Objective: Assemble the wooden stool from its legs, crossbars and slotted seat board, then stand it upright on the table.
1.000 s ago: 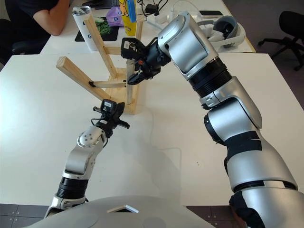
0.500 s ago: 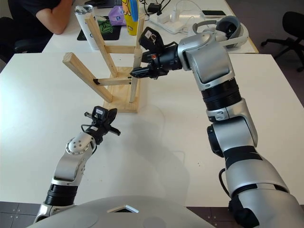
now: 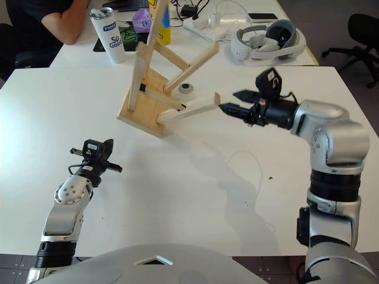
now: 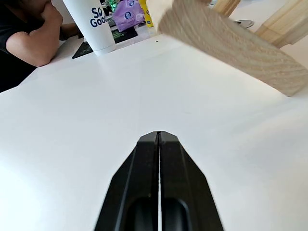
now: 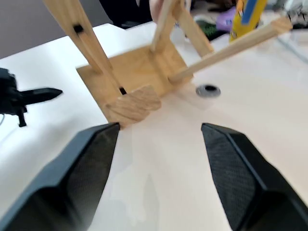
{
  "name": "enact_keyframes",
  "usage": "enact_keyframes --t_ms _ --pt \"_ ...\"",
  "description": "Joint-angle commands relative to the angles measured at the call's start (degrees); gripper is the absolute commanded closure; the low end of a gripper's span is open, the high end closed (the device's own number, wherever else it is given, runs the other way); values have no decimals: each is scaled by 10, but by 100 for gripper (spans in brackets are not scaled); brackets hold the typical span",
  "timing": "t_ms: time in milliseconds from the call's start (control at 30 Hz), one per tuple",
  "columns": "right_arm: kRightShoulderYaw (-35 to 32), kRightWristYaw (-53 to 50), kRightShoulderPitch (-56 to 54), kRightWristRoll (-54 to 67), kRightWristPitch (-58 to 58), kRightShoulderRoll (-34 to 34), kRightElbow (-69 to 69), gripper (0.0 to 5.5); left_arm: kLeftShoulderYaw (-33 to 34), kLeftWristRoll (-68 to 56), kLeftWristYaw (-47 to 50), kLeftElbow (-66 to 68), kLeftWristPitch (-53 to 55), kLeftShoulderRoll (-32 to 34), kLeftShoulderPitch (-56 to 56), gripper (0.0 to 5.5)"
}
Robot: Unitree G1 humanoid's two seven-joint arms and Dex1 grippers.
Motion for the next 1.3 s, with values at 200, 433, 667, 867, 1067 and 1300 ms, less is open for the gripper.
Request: enact_keyframes --t_ms 200,433,667,867,1067,1300 --pt "-39 -102 -87 82 -4 108 -29 233 -12 0 -5 27 22 -7 -11 550" --pt "-37 -115 -82 100 -4 84 -38 233 -12 -3 -20 47 19 4 -41 550" --pt "-67 -173 -27 46 -71 64 19 233 -13 30 -12 56 -1 26 -106 550" --pt "-9 -171 53 18 -103 65 15 233 -37 72 -27 3 2 55 -181 550" --pt "18 -179 54 11 -118 73 17 231 -30 8 -57 -3 87 23 -202 519" --pt "51 -179 49 14 -122 90 20 231 43 -132 -60 29 122 -49 -200 418"
